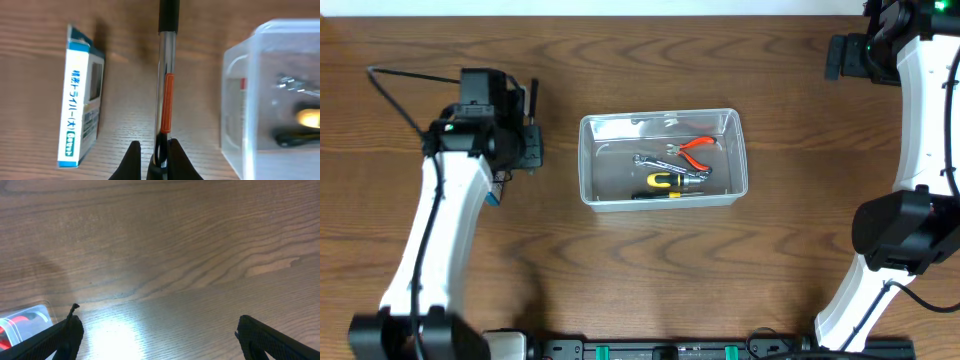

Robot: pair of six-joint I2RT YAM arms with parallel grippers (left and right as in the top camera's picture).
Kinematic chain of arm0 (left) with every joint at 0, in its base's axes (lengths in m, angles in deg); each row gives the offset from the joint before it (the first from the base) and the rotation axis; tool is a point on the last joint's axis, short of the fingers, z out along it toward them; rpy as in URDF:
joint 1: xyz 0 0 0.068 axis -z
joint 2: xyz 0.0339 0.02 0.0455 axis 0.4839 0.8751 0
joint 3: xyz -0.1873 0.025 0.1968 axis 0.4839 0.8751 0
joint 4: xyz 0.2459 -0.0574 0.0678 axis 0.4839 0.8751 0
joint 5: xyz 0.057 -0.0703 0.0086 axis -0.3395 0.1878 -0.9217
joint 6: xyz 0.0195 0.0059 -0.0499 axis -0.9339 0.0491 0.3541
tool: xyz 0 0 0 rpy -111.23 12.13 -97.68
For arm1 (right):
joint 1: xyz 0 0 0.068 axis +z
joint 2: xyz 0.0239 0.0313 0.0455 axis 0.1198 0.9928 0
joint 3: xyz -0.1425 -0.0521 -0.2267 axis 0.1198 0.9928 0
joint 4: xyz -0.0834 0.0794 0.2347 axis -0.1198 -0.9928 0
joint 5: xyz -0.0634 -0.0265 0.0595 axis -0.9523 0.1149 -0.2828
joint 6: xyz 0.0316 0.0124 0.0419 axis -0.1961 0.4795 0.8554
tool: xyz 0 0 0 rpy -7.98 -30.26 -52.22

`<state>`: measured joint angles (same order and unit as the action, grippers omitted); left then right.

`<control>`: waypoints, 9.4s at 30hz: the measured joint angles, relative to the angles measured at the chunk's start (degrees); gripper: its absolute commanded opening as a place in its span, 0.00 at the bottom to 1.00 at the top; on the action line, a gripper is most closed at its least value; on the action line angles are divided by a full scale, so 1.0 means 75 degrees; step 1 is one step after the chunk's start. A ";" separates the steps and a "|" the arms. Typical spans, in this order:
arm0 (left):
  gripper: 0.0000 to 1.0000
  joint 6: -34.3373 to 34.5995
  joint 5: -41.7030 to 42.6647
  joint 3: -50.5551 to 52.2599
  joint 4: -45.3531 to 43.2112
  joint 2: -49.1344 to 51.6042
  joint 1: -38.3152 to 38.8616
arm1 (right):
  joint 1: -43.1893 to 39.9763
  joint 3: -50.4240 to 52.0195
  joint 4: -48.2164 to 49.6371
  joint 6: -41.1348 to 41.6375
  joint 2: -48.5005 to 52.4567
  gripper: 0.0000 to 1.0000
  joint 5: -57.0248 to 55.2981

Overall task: Pack container
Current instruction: 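Carry the marker into the container and release it, then move the left gripper to the blue-white box and lower onto it, then close the left gripper on the top of the blue-white box and lift, then carry the box over the container and lower it inside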

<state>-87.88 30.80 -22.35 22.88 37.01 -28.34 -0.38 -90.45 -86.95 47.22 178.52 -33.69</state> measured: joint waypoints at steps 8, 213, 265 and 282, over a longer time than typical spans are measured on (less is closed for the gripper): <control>0.06 0.0000 0.0868 -0.0012 -0.0119 -0.0810 0.0050 | 0.0000 0.0000 0.0003 0.0000 0.0000 0.99 0.0000; 0.29 -0.2066 -0.0501 -0.1274 0.0399 0.3943 -0.1632 | 0.0000 0.0000 0.0000 0.0000 0.0000 0.99 0.0000; 0.06 -0.2063 -0.0248 -0.1507 0.0399 0.0373 -0.0396 | 0.0000 0.0000 0.0000 0.0000 0.0000 0.99 0.0000; 0.06 -0.2063 0.0213 -0.1507 0.0399 -0.0729 0.2908 | 0.0000 0.0000 0.0000 0.0000 0.0000 0.99 0.0000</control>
<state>-103.36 32.39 -33.65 25.88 31.55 -6.53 -0.38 -90.45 -86.95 47.22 178.52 -33.69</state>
